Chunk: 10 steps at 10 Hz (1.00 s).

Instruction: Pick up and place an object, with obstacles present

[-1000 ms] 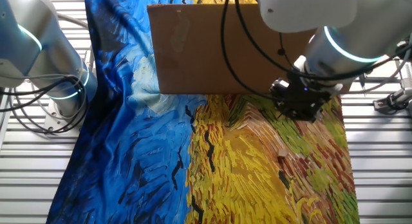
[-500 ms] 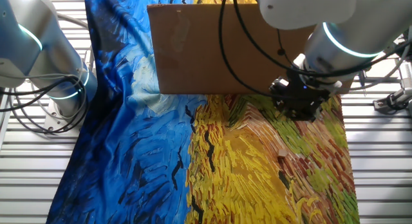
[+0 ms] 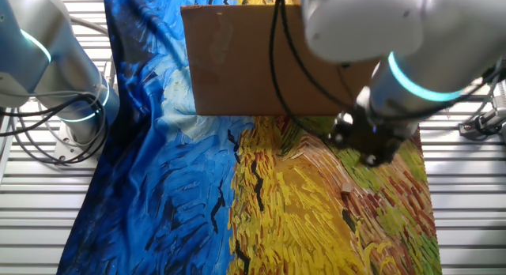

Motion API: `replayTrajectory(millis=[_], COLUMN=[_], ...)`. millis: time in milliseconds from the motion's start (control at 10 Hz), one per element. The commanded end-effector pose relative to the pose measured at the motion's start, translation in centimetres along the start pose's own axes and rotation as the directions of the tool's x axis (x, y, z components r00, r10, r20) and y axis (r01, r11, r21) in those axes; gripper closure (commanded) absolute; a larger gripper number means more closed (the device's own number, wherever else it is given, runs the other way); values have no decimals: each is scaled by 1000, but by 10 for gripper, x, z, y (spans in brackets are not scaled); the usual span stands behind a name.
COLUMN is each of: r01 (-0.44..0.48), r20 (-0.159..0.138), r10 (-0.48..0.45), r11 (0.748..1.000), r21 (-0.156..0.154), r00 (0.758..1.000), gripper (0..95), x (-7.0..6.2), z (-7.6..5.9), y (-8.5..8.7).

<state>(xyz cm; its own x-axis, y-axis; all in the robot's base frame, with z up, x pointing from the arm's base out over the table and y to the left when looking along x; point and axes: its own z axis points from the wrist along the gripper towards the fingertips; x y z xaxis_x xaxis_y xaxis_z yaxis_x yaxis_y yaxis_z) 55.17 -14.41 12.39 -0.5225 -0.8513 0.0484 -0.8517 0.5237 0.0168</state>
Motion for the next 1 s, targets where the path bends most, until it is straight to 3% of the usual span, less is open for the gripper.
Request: replayTrajectory(millis=[100, 400, 1000], r01=[20, 35, 20], r20=[2, -2, -23], r10=[-20, -35, -21], r11=[1000, 999, 1000], r21=[5, 5, -6], r00=[1000, 999, 1000], gripper=[570, 570, 570], x=[1, -2, -2], z=[16, 27, 28], y=[-16, -31, -30])
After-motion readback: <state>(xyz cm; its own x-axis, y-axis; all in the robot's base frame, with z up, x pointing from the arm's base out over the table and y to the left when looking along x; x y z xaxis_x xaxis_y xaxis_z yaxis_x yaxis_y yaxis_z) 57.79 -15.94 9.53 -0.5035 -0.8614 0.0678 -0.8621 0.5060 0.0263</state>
